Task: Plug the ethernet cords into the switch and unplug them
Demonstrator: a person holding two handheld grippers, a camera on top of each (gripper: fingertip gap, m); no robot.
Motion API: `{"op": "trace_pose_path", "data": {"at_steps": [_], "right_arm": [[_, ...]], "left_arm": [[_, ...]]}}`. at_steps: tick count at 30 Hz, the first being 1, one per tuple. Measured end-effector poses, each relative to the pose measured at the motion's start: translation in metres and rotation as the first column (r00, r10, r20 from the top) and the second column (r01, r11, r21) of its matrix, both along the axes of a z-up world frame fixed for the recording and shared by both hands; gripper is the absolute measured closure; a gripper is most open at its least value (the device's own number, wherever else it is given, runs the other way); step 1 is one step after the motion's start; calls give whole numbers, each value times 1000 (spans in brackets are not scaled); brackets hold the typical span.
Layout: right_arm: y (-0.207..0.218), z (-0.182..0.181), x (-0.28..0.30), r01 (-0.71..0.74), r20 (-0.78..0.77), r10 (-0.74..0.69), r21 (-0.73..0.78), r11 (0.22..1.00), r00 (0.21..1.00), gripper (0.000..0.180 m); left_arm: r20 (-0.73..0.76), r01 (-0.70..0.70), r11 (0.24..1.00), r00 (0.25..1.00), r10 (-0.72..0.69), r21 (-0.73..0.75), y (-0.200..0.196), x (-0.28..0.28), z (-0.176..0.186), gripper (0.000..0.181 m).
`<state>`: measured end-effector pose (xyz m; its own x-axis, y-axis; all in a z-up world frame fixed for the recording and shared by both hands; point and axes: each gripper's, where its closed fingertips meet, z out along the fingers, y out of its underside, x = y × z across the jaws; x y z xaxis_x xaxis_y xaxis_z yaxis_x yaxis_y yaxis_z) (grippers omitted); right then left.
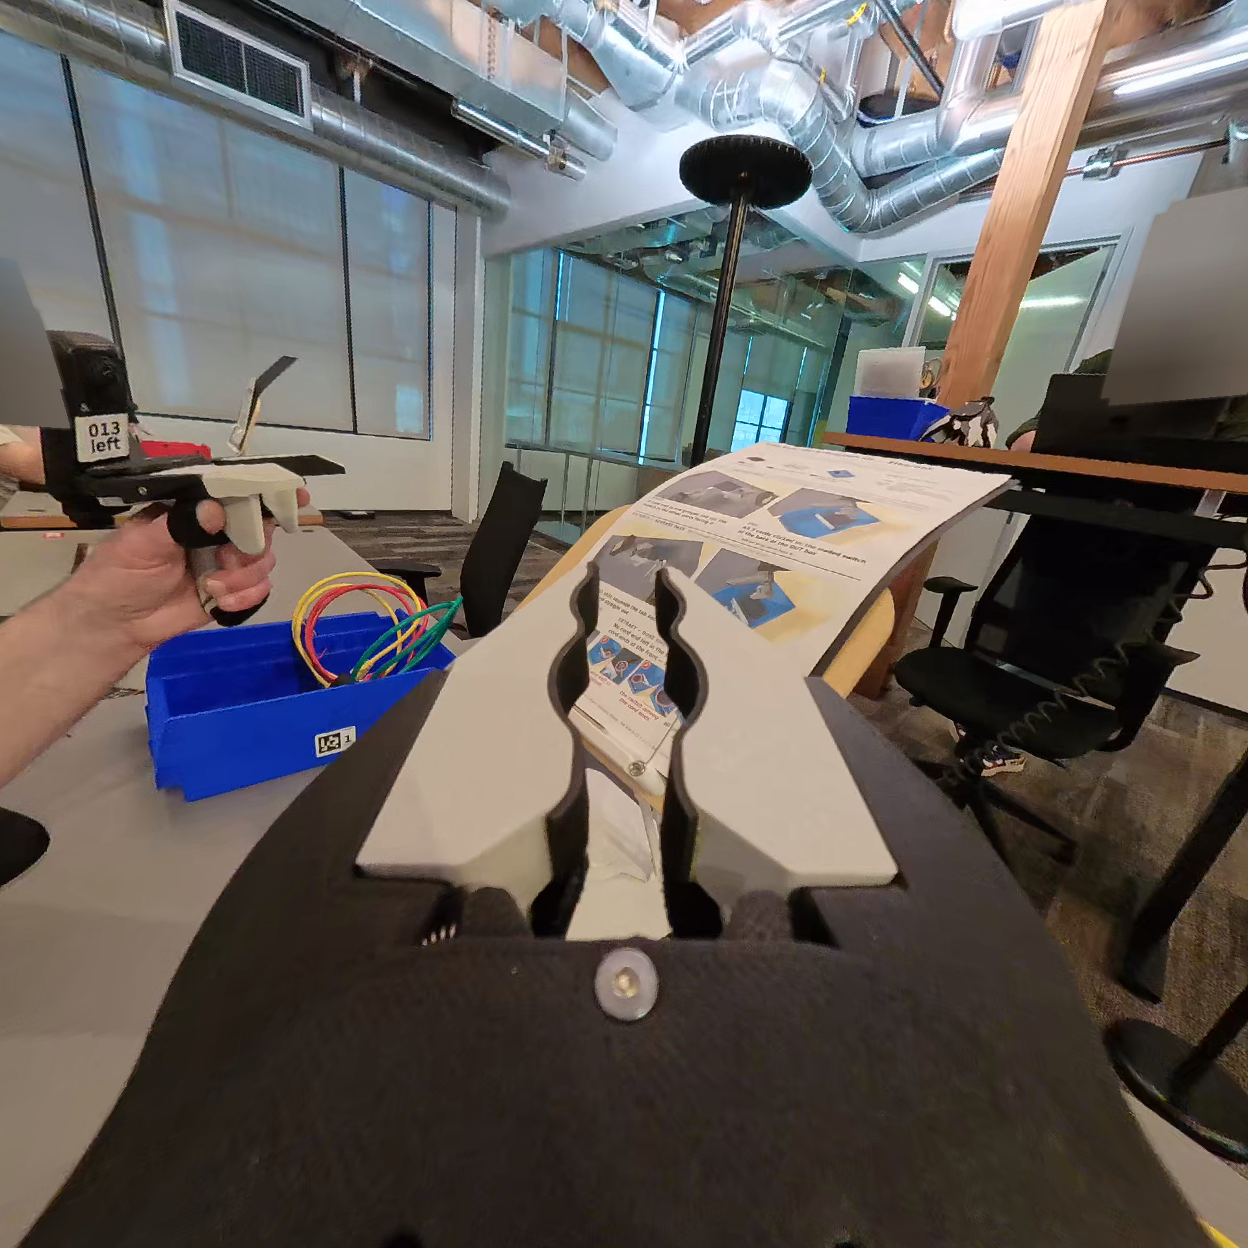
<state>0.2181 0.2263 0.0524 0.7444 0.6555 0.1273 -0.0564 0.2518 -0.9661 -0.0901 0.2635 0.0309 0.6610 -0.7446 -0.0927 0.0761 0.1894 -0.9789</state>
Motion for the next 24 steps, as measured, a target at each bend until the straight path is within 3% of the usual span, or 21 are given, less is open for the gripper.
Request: {"op": "trace_pose_path", "data": {"at_steps": [8, 13, 18, 24], "right_arm": [[1, -6, 9, 0, 6, 0, -2, 1000, 1000, 161], [7, -12, 7, -6, -12, 5, -20, 1000, 1000, 158], [17, -29, -28, -36, 44, 38, -42, 998, 998, 155], [20, -62, -96, -156, 114, 169, -109, 982, 979, 153]], "left_arm": [[-42, -11, 1000, 999, 11, 16, 1, -7, -3, 128], [28, -11, 1000, 1000, 11, -4, 8, -24, -1, 130], [30, 27, 999, 999, -26, -21, 7, -13, -8, 130], [-29, 157, 984, 987, -160, -85, -2, 41, -35, 129]]}}
